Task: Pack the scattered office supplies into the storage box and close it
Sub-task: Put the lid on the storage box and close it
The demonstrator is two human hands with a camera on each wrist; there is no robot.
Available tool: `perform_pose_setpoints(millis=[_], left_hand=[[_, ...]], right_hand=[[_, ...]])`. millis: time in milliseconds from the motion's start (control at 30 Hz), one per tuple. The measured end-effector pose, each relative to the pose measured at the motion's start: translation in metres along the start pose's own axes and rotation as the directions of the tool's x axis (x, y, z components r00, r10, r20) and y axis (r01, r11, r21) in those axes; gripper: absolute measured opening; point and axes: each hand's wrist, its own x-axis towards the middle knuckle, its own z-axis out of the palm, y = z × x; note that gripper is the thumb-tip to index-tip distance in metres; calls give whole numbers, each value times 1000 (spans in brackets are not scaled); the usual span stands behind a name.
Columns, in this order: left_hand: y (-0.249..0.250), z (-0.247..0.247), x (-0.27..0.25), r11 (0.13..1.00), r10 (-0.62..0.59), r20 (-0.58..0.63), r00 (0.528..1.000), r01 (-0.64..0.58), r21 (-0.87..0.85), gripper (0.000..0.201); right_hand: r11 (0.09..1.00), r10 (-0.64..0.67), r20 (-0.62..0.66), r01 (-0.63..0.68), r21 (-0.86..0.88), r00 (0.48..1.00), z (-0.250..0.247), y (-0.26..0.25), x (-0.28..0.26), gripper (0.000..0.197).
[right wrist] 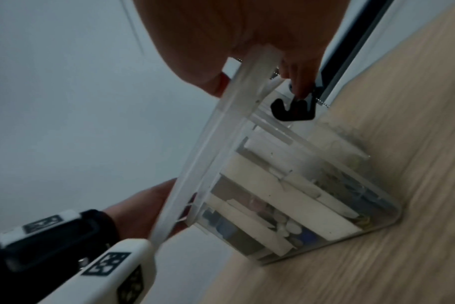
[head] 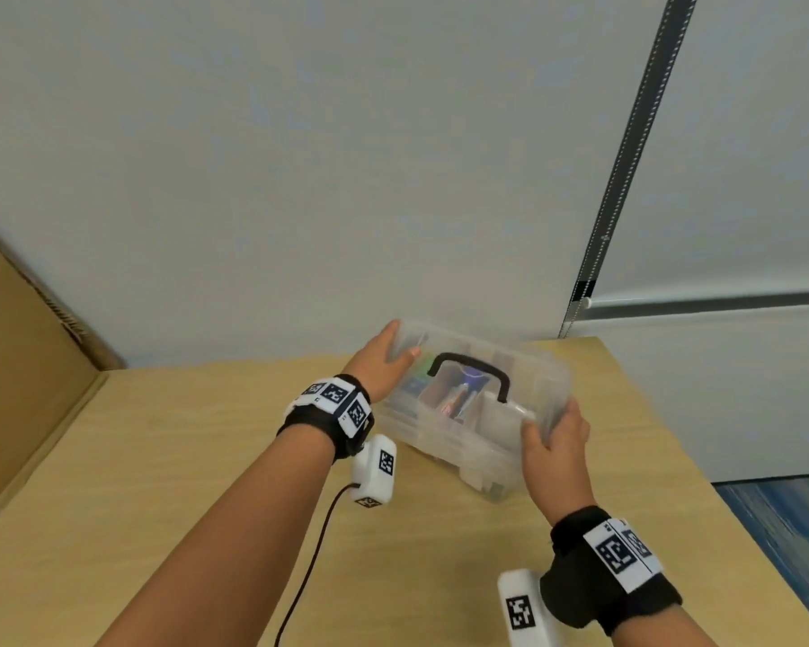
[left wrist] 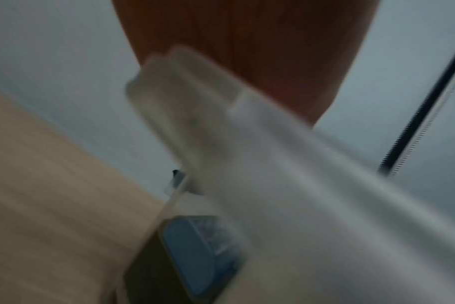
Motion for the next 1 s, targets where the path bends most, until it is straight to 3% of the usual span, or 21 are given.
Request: perform_pose_setpoints(millis=[67, 167, 300, 433, 567, 833, 1000], left_hand=[[-4, 2, 5, 998, -59, 50, 997, 59, 2, 66], [-11, 1, 0, 996, -90, 18, 996, 90, 17, 64], [-25, -6, -33, 983, -147, -109, 983, 157, 98, 55], [-39, -7, -79, 972, -236, -235, 943, 224, -76, 37], [-44, -3, -103, 974, -227, -304, 925, 207, -96, 30], [-59, 1, -80, 969, -245, -295, 924, 224, -103, 37], [-63, -8, -65, 961, -252, -303, 919, 275, 33, 40]], right_hand=[[1000, 11, 70, -11, -9, 998, 0, -4, 0, 73], [997, 3, 89, 5, -82, 996, 0, -11, 1, 78], [967, -8, 130, 40, -252, 991, 4, -17, 12, 76], [908, -96, 209, 171, -383, 973, 10, -25, 25, 66], [900, -121, 268, 220, -376, 956, 13, -31, 41, 56], [943, -106, 201, 162, -290, 974, 26, -26, 48, 47], [924, -110, 192, 172, -341, 975, 34, -26, 43, 51]])
